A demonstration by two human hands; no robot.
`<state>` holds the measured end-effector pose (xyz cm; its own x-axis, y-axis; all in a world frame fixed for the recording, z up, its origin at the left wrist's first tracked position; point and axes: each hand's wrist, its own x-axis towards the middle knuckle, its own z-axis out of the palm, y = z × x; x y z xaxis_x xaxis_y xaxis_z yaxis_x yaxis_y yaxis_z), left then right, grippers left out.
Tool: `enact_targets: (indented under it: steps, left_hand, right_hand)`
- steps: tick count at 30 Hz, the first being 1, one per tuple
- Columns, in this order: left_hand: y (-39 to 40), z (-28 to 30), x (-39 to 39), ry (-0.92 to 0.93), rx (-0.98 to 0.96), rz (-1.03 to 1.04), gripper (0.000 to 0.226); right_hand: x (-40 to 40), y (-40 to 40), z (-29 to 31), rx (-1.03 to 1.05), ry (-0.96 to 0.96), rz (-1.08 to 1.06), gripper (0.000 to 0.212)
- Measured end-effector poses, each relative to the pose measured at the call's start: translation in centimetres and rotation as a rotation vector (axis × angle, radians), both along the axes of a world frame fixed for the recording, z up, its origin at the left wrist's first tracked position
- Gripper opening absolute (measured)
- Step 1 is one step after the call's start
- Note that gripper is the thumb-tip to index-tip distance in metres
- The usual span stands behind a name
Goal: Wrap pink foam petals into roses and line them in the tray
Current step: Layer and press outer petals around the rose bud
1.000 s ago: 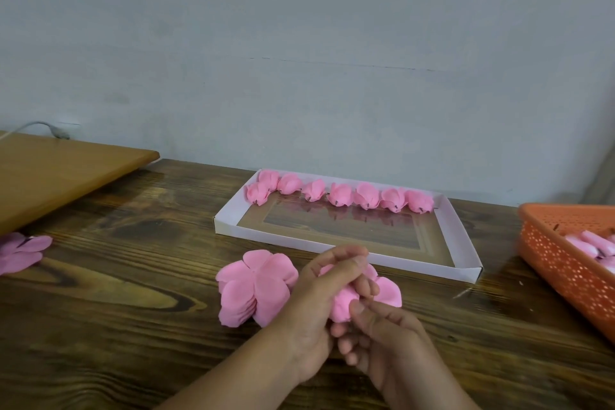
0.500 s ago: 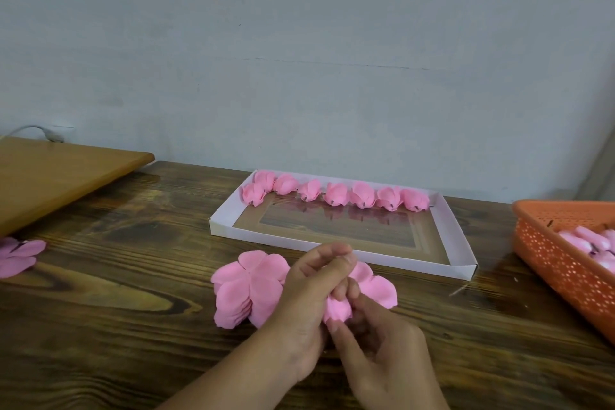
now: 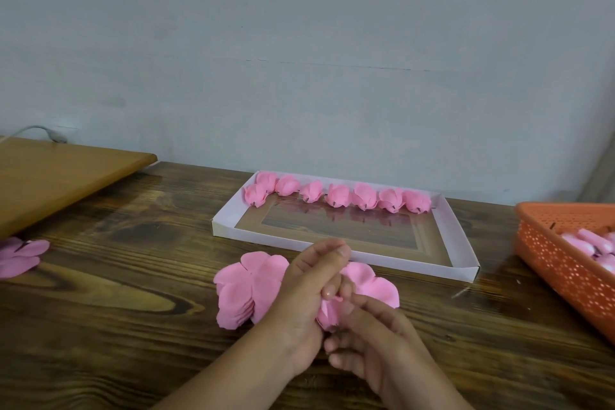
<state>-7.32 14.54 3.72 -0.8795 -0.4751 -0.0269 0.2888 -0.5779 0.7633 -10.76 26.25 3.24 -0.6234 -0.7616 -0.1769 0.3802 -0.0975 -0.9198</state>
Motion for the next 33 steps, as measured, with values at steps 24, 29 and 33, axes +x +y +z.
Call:
enact_targets:
  steps: [24, 29, 33]
  left_hand:
    - [0.2, 0.2, 0.2, 0.026, 0.03, -0.02, 0.011]
    - [0.5, 0.1, 0.1, 0.034, 0.021, -0.024, 0.014]
    - [0.6, 0.0, 0.0, 0.006, 0.041, 0.023, 0.014]
  right_hand:
    - [0.5, 0.2, 0.2, -0.075, -0.001, -0.035, 0.022]
    - [0.7, 0.4, -0.7, 0.127, 0.569, -0.285, 0.024]
    - [1.6, 0.2, -1.4, 0.189, 0.943, -0.451, 0.043]
